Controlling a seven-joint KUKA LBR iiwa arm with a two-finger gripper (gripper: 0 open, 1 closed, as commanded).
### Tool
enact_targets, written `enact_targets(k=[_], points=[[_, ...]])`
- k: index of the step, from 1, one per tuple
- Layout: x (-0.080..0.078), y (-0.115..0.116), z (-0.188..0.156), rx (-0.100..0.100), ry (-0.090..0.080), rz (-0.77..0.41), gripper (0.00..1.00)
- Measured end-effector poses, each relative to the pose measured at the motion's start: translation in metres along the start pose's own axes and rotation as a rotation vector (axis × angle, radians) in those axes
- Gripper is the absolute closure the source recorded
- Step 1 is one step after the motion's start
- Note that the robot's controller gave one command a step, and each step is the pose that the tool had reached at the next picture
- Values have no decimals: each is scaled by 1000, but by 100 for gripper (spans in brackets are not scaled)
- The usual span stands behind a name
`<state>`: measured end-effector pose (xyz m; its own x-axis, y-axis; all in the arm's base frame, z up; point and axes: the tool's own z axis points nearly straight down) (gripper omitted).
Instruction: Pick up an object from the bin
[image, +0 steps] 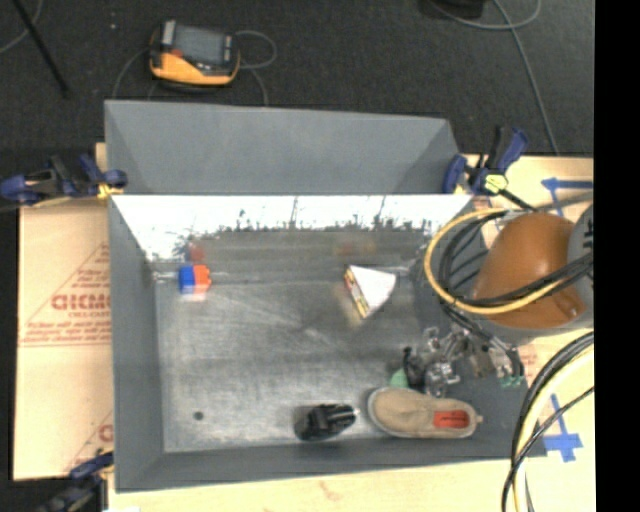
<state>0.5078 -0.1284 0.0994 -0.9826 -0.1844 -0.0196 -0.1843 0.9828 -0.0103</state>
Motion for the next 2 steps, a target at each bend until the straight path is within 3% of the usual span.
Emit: enact_targets(k=[1,2], points=[[0,0,0,0,0,-1,100],[4,1,-38,-11,21,-5,100]])
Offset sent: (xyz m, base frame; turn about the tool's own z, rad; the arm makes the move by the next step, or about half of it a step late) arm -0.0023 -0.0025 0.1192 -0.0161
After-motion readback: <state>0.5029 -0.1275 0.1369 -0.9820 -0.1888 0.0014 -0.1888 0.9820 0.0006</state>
